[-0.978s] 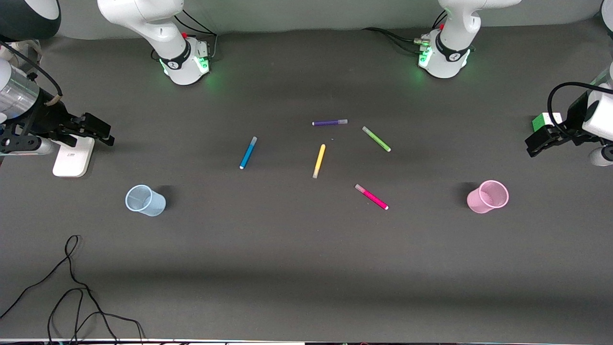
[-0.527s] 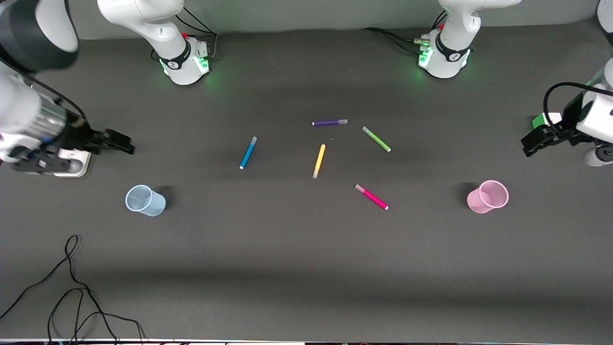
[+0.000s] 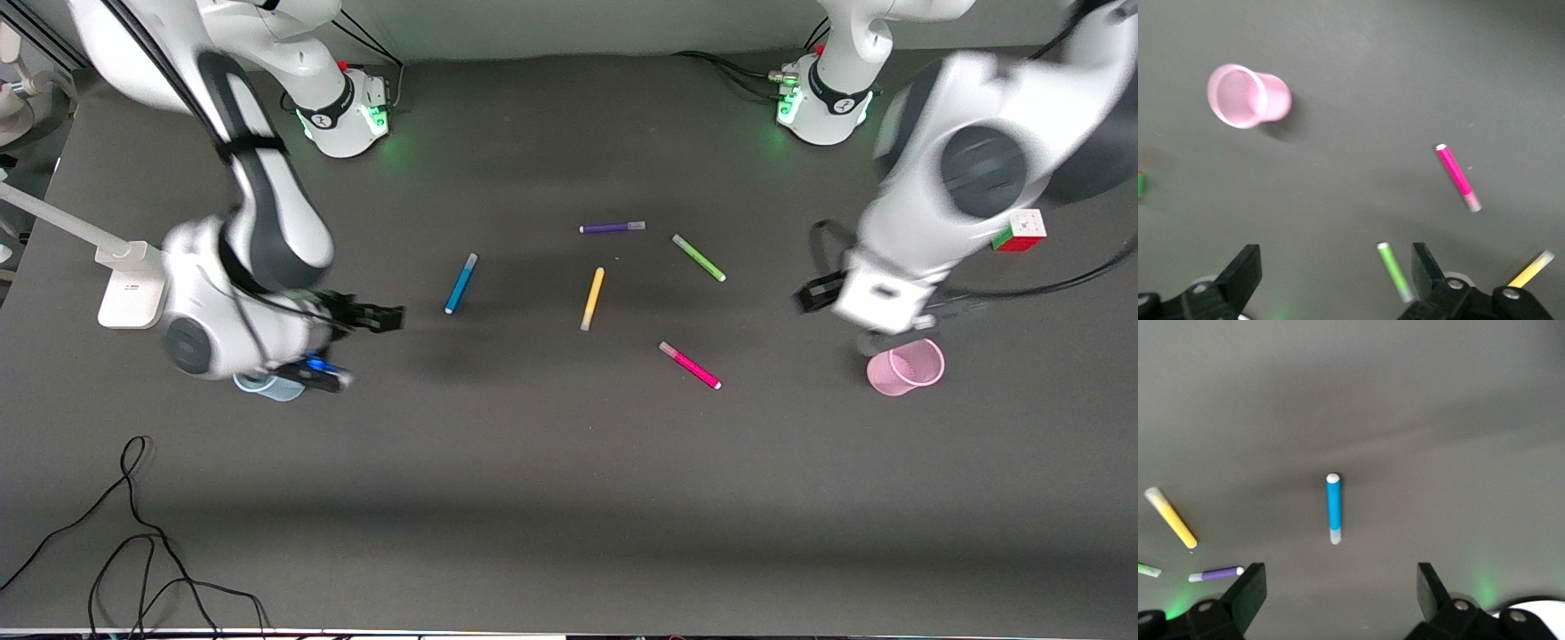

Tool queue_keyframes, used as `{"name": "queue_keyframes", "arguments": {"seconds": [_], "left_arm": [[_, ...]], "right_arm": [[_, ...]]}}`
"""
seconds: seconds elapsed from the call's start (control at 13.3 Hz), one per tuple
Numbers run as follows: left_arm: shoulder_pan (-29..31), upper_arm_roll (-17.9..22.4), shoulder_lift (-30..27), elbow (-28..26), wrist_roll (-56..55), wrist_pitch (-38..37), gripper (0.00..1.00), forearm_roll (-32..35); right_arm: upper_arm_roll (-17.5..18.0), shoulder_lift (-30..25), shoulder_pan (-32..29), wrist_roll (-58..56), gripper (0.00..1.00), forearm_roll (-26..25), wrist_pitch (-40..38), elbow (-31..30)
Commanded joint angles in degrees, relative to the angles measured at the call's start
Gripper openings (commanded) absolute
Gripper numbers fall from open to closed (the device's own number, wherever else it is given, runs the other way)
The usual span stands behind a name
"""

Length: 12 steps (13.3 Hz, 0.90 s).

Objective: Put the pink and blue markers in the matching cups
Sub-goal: 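Reach the right gripper to the blue marker while the left gripper reaches the pink marker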

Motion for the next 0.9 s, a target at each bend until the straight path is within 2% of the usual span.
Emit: {"name": "queue_keyframes", "arguments": {"seconds": [0.0,0.15,0.3,0.6,0.68,0.83], "left_arm": [[-3.07,0.49,7.59,1.69,-12.94,4.87,1.00,-0.63],[-2.81,0.39,13.13,1.86,-18.77,11.36,1.00,-5.27],[-2.90,0.39,18.06,1.86,-20.54,17.44,1.00,-9.24],[-4.65,0.31,23.87,-0.41,-27.57,27.29,0.98,-9.60],[-5.27,0.31,24.49,-1.55,-29.06,30.01,0.98,-9.60],[-6.32,0.31,24.93,-4.27,-31.18,33.53,0.95,-9.51]], "right_arm": [[-0.30,5.58,-0.32,1.94,0.99,5.79,2.36,-0.89],[-0.30,7.95,0.46,1.85,0.99,9.83,3.78,-3.01],[-0.30,8.75,0.91,1.94,0.98,10.46,4.48,-4.68],[1.10,9.54,2.23,1.94,0.95,11.34,12.02,-9.42],[1.80,9.72,2.23,1.94,0.91,11.43,12.74,-9.52],[2.07,10.15,2.23,1.94,0.69,12.91,13.71,-9.70]]}}
